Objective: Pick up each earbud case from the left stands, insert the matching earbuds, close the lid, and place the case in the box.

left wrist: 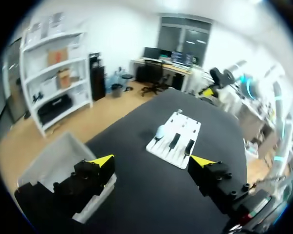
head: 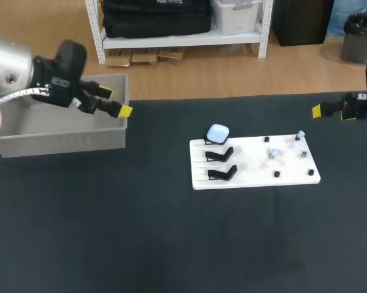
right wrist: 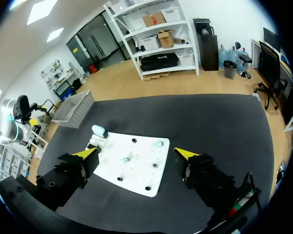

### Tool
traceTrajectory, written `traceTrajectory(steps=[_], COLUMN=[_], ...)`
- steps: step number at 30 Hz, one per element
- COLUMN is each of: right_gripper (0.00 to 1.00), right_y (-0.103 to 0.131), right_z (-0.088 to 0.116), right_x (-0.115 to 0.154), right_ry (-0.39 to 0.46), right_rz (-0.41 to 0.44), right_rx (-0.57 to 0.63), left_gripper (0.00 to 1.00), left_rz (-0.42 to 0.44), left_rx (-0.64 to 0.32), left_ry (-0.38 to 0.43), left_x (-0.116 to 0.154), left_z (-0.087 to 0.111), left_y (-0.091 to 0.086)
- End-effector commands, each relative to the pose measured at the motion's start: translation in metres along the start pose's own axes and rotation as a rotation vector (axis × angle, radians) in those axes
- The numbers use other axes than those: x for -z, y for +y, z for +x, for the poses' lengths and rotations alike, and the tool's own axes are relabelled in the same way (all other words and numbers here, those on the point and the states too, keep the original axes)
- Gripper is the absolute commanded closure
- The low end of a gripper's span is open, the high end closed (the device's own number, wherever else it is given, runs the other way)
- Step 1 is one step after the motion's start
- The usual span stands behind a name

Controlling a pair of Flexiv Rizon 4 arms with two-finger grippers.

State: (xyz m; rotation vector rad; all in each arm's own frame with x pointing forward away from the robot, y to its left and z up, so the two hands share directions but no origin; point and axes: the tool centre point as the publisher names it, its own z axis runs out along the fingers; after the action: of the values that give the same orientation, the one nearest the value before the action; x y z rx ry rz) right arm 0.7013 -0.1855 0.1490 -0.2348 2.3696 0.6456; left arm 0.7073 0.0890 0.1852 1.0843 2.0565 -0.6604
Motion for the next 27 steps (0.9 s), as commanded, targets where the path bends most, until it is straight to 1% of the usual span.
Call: traceTrajectory(steps=[1,7,9,12,18,22,27], right_gripper=[0.0,0.0,0.0,0.0,0.0,0.0,0.0], right_y=[0.0,0.0,0.0,0.0,0.0,0.0,0.0], right_z=[0.0,0.0,0.0,0.0,0.0,0.0,0.0], right_x=[0.0,0.0,0.0,0.0,0.0,0.0,0.0], right_ry=[0.001,0.001,0.001,0.001,0.001,0.001,0.001], right_rz=[0.002,0.002,0.002,0.002,0.002,0.002,0.002], right_rx=[0.0,0.0,0.0,0.0,0.0,0.0,0.0], left_gripper=[0.0,0.0,0.0,0.0,0.0,0.0,0.0], left_rz=[0.159,0.228,0.269,0.308,0.379,0.418,0.467], left_rx=[-0.18,-0.299,-0.318,-0.366,-0.388,-0.4,-0.386], left_ry=[-0.017,-0.021,-0.024,-0.03,-0.03,-0.031,-0.033], left_x=[-0.025,-0.059,-0.068,-0.082,-0.106,-0.12,-0.137], left_z=[-0.005,-0.013,-0.016,-0.016,-0.015,-0.011,-0.004], left_y=[0.005,0.0,0.001,0.003,0.007,0.004,-0.003])
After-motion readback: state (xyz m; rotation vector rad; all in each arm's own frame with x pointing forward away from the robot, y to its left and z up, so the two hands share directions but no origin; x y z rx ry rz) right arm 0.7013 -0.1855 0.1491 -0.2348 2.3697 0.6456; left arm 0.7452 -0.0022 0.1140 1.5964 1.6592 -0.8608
